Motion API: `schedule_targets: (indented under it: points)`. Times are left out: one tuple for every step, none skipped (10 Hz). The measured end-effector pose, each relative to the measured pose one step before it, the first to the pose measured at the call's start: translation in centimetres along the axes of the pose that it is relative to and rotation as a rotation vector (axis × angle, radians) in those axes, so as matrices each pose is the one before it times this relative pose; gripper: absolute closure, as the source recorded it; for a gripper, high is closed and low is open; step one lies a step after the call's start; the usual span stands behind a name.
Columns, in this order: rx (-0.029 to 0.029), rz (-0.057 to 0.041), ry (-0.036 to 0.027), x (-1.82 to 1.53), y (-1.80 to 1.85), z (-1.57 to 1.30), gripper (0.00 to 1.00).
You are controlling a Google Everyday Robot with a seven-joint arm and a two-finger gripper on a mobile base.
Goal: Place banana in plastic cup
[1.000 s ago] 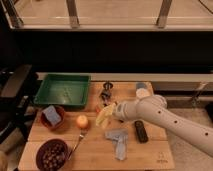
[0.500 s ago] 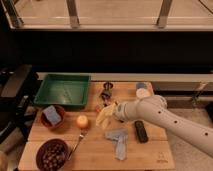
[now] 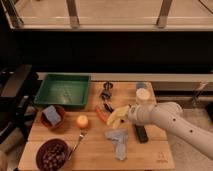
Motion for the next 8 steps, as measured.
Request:
schedule_targets:
  points:
    - [0.00872, 0.03467, -0.03373, -0.873, -1.404, -1.166, 1.0]
    - [0.0102, 0.02774, -0.0324, -0.758, -0.901, -0.912, 1.0]
    - [0.00792, 0.01952, -0.02761, -0.636, -0.601, -0.678, 1.0]
    - [0.01536, 0.0268, -0.03944, -0.959, -0.915, -0.972, 1.0]
    - [0.01655, 0.01838, -0.02978, -0.96, -0.81, -0.756, 1.0]
    - [0.01592, 0.01385, -0.0277, -1.109, -0.616, -0.723, 1.0]
    - [0.01734, 0.01411, -0.02923, -1.339, -0.632, -0.75, 1.0]
    - [0.01751, 0.01771, -0.0286, -1.627, -0.703, -0.774, 1.0]
